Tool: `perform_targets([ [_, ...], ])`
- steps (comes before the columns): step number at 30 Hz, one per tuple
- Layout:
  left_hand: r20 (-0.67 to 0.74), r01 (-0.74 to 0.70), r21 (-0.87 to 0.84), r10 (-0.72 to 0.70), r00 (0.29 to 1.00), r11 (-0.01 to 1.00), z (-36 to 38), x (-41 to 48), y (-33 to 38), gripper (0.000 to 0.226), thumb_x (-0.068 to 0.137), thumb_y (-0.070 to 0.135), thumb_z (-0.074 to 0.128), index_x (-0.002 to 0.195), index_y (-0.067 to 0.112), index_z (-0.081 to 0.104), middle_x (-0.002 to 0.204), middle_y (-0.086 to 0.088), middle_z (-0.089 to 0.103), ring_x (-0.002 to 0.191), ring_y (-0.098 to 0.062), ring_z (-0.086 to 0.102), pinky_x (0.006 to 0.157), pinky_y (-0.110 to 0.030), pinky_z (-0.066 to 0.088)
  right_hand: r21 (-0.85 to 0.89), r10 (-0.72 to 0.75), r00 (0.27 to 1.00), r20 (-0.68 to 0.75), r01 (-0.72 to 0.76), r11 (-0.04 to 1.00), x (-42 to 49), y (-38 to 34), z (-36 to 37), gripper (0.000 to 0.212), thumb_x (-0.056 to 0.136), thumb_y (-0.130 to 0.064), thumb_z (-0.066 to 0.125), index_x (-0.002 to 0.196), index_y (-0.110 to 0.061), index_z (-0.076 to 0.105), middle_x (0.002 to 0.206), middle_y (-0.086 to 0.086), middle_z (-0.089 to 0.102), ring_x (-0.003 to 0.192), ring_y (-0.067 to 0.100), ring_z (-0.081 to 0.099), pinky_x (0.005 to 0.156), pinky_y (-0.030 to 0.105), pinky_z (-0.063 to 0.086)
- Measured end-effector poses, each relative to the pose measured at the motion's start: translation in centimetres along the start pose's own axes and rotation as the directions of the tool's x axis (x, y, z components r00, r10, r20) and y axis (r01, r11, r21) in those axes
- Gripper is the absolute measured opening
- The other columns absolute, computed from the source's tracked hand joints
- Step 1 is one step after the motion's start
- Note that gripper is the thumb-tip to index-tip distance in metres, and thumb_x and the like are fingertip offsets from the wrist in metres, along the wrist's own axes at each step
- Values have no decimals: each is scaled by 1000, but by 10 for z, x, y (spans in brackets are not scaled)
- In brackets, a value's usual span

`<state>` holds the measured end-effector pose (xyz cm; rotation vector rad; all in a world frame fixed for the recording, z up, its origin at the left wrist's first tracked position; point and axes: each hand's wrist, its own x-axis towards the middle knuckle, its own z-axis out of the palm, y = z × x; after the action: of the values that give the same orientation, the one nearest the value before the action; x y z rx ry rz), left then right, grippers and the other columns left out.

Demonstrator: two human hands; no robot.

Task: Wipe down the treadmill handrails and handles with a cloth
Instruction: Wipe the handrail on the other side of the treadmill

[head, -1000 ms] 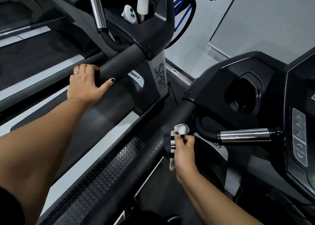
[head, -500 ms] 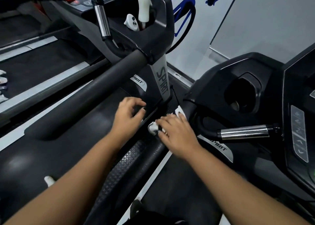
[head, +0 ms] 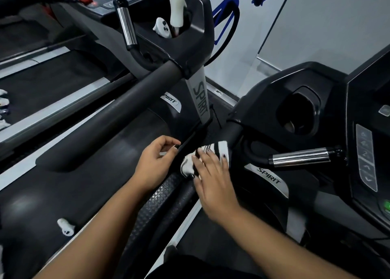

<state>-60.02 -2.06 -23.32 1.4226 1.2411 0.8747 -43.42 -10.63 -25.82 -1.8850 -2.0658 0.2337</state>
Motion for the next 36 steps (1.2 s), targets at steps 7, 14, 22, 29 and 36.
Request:
perform_targets([
  [7,33,42,4,-42,999,999,9,-9,-2,16,94,10,59,96,23,68,96,-3,71,94,-20,65,86,-36,52,658,526,848,-61,-362,660,-6,-32,20,69,103,-7,37,155,-13,-7,159,-6,-22,147,3,-15,112,4,3],
  [14,43,66,11,-67,997,998,12,-11,-10,15,95,10,60,95,23,67,86,-9,67,70,-9,53,72,-25,45,871,857,416,302,-486,-70,58,17,29,63,86,-58,44,130,-12,42,124,16,61,103,31,60,89,44,51],
  [22,4,118,-43,-118,993,992,14,-15,-8,13,95,7,59,99,15,68,87,-8,69,73,0,58,68,-9,45,839,763,371,529,-363,-405,66,23,20,80,78,-81,38,109,-14,71,109,11,73,103,27,69,96,41,53],
  [29,2,89,-31,-89,996,996,23,-22,-3,13,95,1,56,102,5,66,70,7,60,54,7,52,56,-6,38,645,534,363,764,-459,-611,52,25,23,73,76,-71,53,110,-10,73,103,14,73,93,32,71,81,44,58],
  [36,12,121,-77,-120,993,990,14,-20,-3,16,95,4,58,100,15,68,87,0,70,73,-1,61,72,-18,49,583,448,376,811,-456,-672,34,3,31,63,90,-51,41,118,-1,68,119,18,67,103,35,68,85,46,57],
])
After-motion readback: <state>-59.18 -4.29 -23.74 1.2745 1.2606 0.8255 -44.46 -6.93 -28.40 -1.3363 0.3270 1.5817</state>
